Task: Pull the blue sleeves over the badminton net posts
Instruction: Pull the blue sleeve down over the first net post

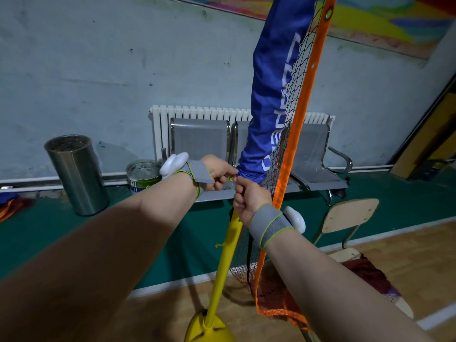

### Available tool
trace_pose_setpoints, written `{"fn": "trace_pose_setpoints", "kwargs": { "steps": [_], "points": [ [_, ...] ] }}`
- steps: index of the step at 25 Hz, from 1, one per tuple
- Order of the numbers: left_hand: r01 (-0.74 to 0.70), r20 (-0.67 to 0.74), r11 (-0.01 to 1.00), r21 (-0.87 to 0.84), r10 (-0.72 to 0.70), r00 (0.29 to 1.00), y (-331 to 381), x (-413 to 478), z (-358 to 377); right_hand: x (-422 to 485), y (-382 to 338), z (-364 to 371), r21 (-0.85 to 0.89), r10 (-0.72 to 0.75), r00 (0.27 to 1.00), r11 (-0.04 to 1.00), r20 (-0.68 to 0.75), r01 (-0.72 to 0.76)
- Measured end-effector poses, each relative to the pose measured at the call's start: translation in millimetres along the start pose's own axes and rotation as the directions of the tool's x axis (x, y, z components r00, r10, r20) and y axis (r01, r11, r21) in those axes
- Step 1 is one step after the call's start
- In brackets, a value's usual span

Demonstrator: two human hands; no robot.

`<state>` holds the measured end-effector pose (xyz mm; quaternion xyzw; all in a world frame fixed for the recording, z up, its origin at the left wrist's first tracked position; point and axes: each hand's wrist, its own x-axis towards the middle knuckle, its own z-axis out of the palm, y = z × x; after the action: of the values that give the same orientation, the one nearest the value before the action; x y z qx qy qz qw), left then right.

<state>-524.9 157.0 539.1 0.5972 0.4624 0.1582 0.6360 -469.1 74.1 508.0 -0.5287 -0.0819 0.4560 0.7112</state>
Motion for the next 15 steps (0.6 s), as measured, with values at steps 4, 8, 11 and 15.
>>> {"fn": "trace_pose_setpoints", "kwargs": {
  "steps": [4,8,11,15],
  "points": [
    [0.047,0.032,0.999,-0.006,-0.047,0.998,1,2,0,3,6,0,0.055,0.050,0.999,0.997,0.008,-0.051],
    [0.095,0.053,0.992,-0.085,-0.091,0.994,-3,2,-1,8,8,1,0.149,0.083,0.996,0.985,0.028,-0.086],
    [0.117,0.033,0.989,-0.092,-0.115,0.993,-8,2,-7,11,14,5,0.186,0.087,0.996,0.979,-0.002,-0.085],
    [0.132,-0.006,0.991,-0.011,-0.132,0.991,-24,6,-8,12,23,6,0.121,0.071,0.994,0.991,-0.077,-0.061]
  ]
}}
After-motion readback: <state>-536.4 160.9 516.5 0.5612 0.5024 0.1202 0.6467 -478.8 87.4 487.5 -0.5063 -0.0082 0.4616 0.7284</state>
